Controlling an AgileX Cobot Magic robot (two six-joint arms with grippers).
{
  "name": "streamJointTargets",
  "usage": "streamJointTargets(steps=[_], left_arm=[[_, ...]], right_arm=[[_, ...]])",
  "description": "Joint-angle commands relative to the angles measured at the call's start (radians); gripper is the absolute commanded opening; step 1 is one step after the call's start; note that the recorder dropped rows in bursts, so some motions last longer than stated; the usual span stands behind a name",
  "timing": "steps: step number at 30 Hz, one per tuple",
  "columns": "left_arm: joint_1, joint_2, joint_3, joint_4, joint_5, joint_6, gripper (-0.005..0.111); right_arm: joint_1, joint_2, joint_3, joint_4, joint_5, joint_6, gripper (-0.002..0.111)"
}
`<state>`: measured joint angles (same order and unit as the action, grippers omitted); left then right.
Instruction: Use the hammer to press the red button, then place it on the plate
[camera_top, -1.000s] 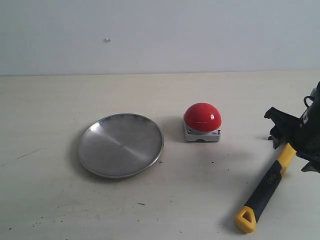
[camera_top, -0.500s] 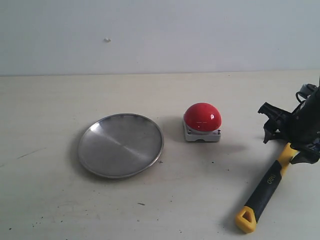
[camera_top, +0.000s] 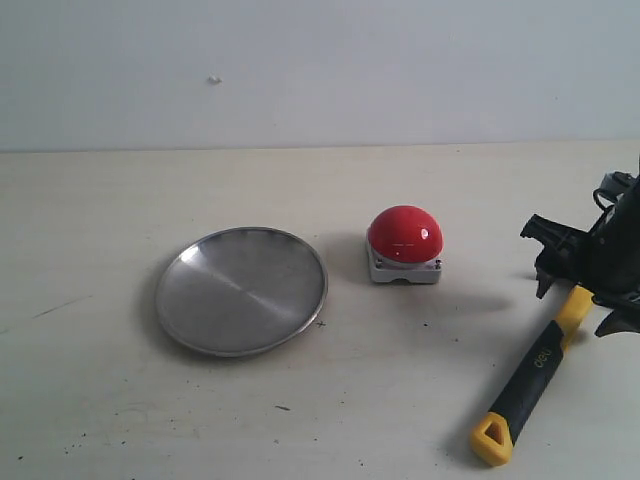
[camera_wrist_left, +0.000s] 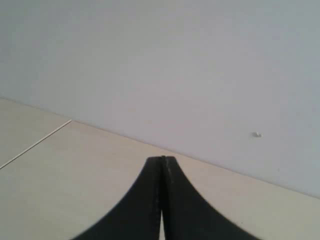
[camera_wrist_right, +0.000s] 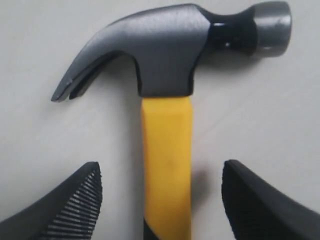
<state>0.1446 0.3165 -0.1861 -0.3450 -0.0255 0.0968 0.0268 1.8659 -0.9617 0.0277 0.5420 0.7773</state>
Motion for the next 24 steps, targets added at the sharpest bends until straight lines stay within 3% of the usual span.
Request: streamJointTargets(steps=[1,17,21,24], left_arm=[[-0.005,-0.003,0.001,-0.004,-0.009,0.003,0.0],[-0.005,-0.003,0.001,-0.004,-0.009,0.003,0.0],[-0.005,-0.003,0.001,-0.004,-0.009,0.003,0.0],[-0.005,-0.003,0.001,-0.004,-0.009,0.003,0.0]], right_arm=[[-0.006,0.02,-0.008,-0.015,-0.001,-0.008,0.066],[-0.006,0.054,-0.012,-0.011,-0.018,-0.024,0.065],[-0.006,0.054,-0.012,-0.011,0.008,-0.024,0.046],[-0.006,0.054,-0.012,-0.016,0.006,-0.024,0.021]])
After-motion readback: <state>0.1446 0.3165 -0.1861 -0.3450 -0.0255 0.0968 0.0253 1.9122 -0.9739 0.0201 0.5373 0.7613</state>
